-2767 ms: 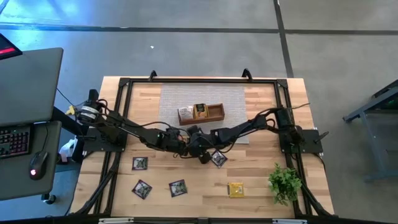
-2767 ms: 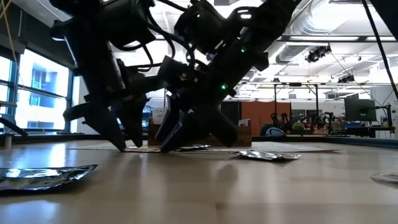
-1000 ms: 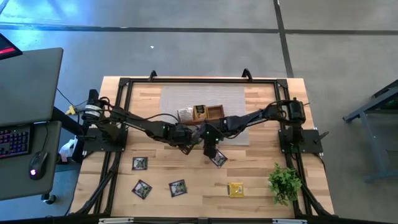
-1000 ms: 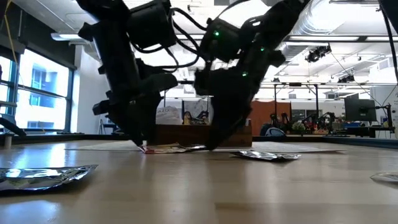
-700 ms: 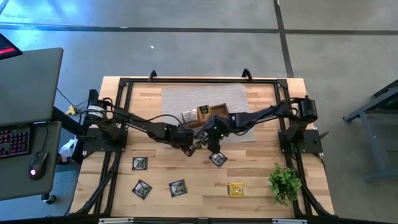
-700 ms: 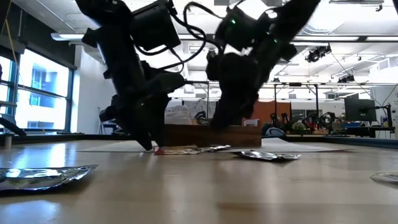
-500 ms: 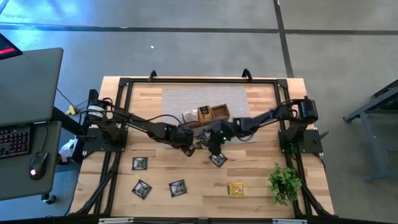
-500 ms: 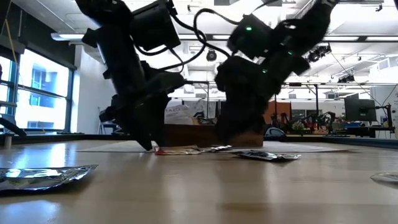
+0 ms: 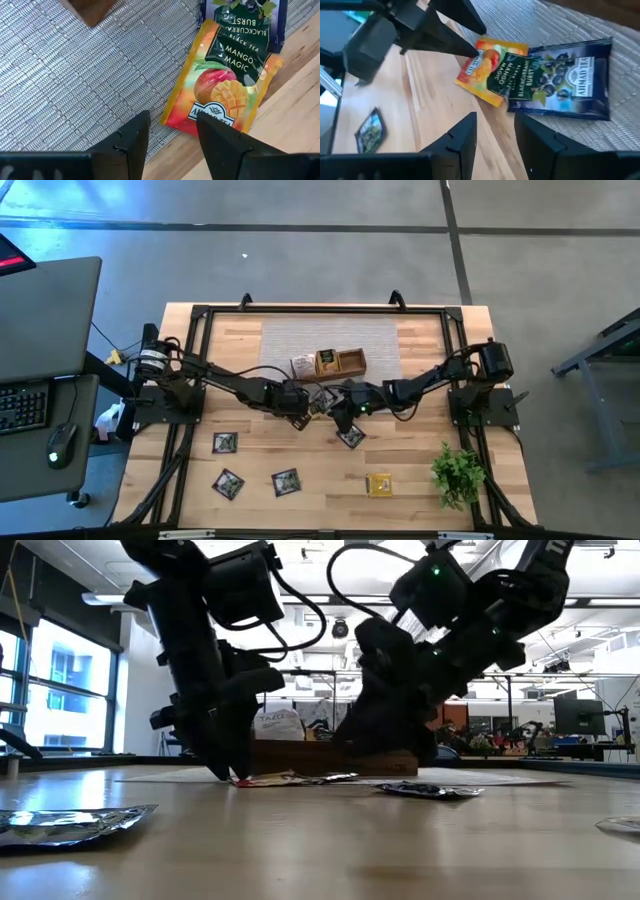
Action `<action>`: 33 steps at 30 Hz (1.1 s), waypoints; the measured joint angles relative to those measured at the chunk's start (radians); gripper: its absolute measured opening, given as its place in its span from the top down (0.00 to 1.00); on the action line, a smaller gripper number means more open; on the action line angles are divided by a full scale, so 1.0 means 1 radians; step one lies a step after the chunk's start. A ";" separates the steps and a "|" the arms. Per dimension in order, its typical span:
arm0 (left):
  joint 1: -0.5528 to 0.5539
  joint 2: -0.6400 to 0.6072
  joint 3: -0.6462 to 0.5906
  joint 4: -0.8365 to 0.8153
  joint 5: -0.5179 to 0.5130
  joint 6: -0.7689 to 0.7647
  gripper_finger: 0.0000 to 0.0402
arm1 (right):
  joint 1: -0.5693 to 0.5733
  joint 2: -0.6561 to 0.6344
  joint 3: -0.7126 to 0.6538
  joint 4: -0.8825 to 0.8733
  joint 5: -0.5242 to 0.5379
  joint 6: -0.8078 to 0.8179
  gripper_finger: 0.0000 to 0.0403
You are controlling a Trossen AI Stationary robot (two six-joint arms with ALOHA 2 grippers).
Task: Pick & Place Tea
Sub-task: Put the yellow tea bag into the middle section of the wooden organizer
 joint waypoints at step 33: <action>-0.040 0.000 0.080 -0.031 0.037 0.136 0.59 | 0.052 0.014 0.006 -0.004 0.074 0.104 0.68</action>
